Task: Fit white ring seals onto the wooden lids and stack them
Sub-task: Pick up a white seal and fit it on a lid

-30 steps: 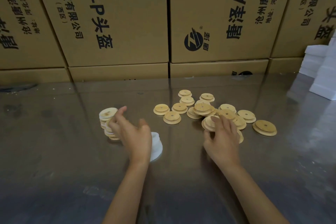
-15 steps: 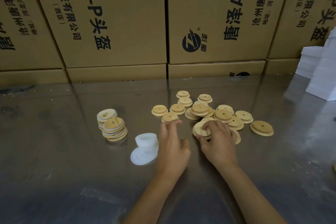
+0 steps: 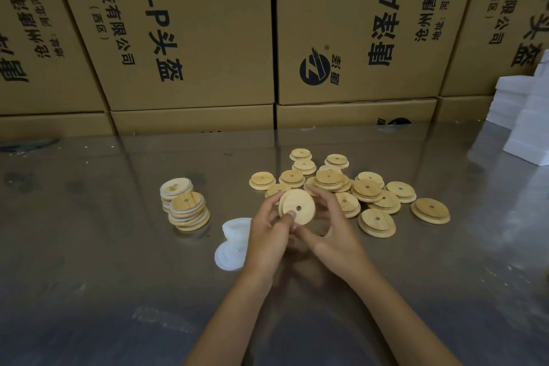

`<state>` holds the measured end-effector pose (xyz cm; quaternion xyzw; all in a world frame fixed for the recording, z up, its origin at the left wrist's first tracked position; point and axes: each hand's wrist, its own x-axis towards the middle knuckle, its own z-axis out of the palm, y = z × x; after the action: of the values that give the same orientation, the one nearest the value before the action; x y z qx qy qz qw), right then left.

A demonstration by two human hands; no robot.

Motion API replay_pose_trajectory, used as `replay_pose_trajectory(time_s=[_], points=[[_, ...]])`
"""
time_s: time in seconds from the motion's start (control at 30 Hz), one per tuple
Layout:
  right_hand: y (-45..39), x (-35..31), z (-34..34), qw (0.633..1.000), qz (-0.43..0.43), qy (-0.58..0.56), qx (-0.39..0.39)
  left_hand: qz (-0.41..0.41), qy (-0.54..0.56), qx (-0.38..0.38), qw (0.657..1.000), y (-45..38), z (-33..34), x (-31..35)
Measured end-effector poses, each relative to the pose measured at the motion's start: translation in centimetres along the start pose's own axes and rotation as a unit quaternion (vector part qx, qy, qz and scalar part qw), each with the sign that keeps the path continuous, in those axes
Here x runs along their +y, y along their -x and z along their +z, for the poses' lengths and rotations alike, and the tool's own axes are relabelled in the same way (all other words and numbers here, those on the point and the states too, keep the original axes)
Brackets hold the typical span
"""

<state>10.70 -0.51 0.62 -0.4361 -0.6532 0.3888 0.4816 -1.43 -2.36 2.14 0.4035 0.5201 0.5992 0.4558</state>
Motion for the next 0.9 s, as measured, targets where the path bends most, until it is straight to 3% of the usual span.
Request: replay_pose_trajectory(time_s=[0.13, 0.23, 0.33, 0.43, 0.6, 0.73, 0.9], points=[[0.0, -0.5, 0.0, 0.988, 0.098, -0.121, -0.008, 0.000, -0.009, -0.032, 0.999, 0.2, 0.0, 0.7], [0.1, -0.9, -0.1, 0.969, 0.141, -0.201, -0.008, 0.116, -0.123, 0.006, 0.986, 0.0, -0.6, 0.6], [-0.1, -1.1, -0.5, 0.957, 0.185, -0.224, 0.014, 0.204, -0.337, 0.106, 0.913, -1.0, -2.5, 0.3], [-0.4, -1.1, -1.0, 0.944, 0.212, -0.251, 0.019, 0.124, -0.498, 0.167, 0.842, -2.0, -4.8, -0.2], [-0.5, -0.8, -1.0, 0.945, 0.219, -0.245, 0.009, 0.040, -0.474, 0.152, 0.866, -3.0, -6.4, -0.1], [-0.6, -0.7, -1.0, 0.945, 0.219, -0.243, 0.008, 0.052, -0.455, 0.141, 0.877, -3.0, -6.5, 0.3], [-0.6, -0.6, -1.1, 0.944, 0.224, -0.241, 0.010, 0.081, -0.349, 0.155, 0.921, -3.3, -7.3, 0.5]])
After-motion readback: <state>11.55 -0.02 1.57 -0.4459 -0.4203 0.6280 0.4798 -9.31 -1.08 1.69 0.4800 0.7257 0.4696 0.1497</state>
